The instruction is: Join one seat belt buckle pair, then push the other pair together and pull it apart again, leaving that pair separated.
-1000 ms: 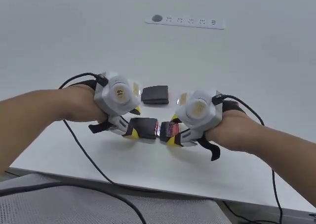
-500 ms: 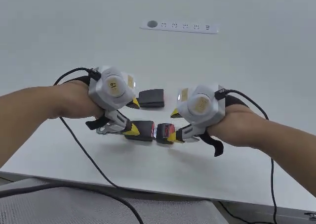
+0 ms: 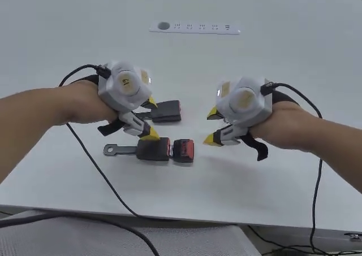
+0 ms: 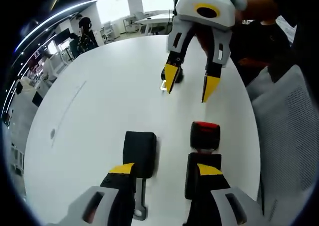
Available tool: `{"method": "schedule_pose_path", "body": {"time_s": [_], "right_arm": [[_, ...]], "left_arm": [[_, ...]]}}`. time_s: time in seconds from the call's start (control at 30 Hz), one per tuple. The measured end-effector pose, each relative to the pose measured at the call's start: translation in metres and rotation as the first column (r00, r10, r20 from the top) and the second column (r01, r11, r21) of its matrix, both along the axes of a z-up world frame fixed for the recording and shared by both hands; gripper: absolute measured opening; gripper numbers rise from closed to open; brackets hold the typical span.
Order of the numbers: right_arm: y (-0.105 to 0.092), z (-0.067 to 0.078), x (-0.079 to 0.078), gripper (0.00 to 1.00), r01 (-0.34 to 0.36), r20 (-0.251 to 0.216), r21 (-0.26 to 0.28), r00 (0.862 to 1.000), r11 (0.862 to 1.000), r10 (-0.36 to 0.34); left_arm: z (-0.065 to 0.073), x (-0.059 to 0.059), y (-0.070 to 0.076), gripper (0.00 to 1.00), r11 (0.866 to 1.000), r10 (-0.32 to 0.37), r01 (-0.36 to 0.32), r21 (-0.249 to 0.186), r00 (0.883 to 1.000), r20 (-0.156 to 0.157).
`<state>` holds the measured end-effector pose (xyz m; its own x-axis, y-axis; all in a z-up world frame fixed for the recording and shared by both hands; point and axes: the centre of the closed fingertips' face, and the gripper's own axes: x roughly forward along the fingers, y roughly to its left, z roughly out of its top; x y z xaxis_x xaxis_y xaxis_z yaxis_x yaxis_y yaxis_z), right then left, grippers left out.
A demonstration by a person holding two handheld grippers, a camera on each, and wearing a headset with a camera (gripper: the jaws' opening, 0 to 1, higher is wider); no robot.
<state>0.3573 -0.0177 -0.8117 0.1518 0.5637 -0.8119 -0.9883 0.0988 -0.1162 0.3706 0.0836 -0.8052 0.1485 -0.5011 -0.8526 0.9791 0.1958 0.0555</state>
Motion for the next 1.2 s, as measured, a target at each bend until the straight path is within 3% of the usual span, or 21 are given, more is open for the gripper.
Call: {"method": "schedule_pose_path", "body": {"time_s": [0.53,0.93,1.2], "right_arm": [[-0.061,-0.005,0.026,0.36,0.082,-0.006,-0.047,0.997,0.996,-0.083],[-0.091,-0.019,0.029,0.36,0.102,-0.033,-0.083,0.994,0.991,-0.105],[-0.102,-0.029,0.029,0.36,0.109,-0.053,-0.092,0.992,0.990,-0.114]], "left_arm": [[-0.016,0.037,0.000,0.51,1.000,0.010,-0.010,0.024,1.000,0.006],[-0.034,0.038,0.001,0.47,0.997,-0.034,0.035,0.071,0.999,-0.011],[-0.036,0.043,-0.001,0.42,0.997,-0.043,0.043,0.064,0.999,-0.014]]}}
